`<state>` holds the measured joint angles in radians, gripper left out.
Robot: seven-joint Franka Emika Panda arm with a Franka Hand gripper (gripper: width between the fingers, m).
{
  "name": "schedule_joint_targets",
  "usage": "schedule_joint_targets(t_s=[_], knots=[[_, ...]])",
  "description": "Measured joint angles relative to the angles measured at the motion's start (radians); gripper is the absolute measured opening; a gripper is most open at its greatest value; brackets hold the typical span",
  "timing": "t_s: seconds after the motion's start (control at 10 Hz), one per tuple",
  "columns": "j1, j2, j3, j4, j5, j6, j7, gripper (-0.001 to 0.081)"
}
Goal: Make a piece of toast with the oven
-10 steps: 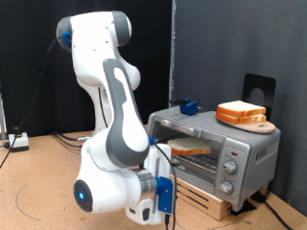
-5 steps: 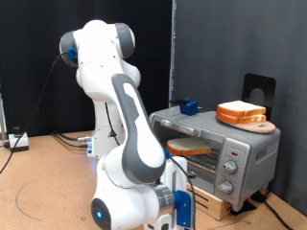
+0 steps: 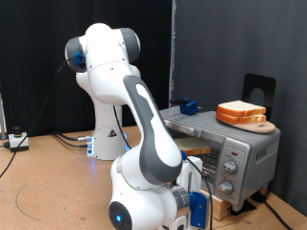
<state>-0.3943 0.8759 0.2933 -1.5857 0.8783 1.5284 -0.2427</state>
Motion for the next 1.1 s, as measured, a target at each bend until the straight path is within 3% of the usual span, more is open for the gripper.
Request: schedule_joint_targets(t_s=[0.6, 1.1], knots=[[0.036, 0.000, 0.013, -0.021, -0.005, 0.003, -0.014, 0.0810], [0.069, 0.001, 0.039, -0.062, 0.018, 0.080, -0.022, 0.0810]])
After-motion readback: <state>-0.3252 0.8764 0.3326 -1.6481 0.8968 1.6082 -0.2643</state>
